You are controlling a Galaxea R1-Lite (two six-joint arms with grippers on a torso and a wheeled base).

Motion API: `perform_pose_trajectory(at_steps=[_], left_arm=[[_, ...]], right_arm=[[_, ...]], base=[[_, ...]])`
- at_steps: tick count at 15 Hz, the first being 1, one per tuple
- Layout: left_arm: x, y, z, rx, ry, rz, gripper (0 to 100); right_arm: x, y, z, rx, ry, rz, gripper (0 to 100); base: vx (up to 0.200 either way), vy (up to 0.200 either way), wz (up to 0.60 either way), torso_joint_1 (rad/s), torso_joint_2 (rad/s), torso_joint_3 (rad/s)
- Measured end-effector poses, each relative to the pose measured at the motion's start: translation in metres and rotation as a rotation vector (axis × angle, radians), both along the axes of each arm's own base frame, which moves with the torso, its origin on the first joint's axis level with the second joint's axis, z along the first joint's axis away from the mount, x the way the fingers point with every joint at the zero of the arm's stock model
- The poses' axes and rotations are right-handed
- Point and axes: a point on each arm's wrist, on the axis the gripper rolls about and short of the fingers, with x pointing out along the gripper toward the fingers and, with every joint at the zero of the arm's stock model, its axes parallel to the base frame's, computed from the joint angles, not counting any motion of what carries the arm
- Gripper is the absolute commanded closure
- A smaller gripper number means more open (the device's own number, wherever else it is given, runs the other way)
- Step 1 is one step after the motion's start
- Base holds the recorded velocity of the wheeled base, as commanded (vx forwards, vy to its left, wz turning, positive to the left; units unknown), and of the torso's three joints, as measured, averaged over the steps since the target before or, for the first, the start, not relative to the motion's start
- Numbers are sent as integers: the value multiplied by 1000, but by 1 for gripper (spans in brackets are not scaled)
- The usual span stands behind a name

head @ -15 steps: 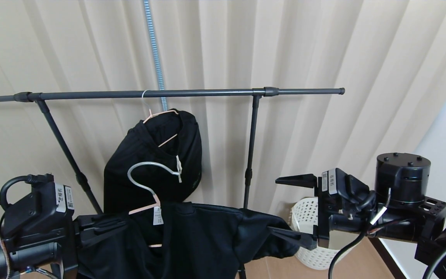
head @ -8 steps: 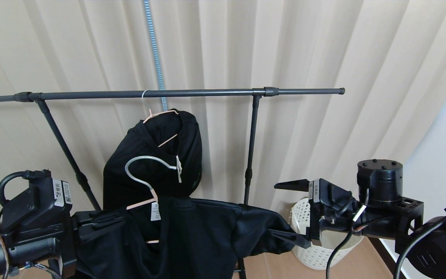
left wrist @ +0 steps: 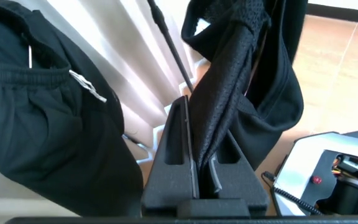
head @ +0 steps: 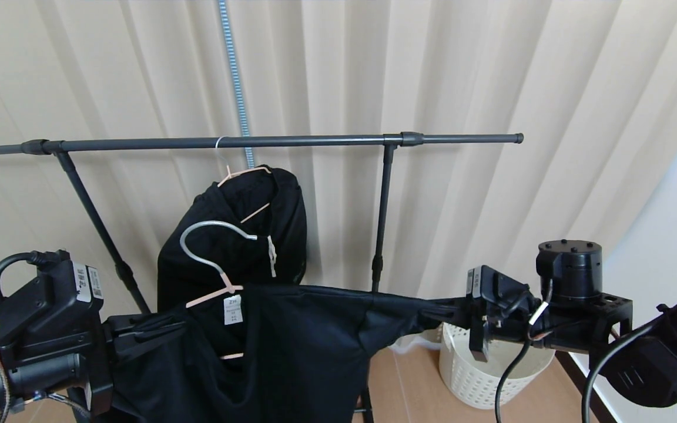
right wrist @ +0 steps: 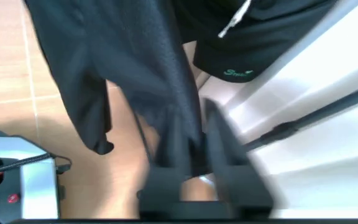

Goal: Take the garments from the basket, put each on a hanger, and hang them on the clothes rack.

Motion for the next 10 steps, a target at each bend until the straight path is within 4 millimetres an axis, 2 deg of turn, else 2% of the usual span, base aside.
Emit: perform_pose_trajectory(at_steps=[6,10], left_arm=[[0,9,-1,-4,5,54,100],[1,11,0,-24,24,78,100]], right_arm=[[35,-35,3,25,-15,-146,100],[41,-40,1,29,3,-168,100]], base=[[0,0,0,0,0,0],[0,0,0,0,0,0]])
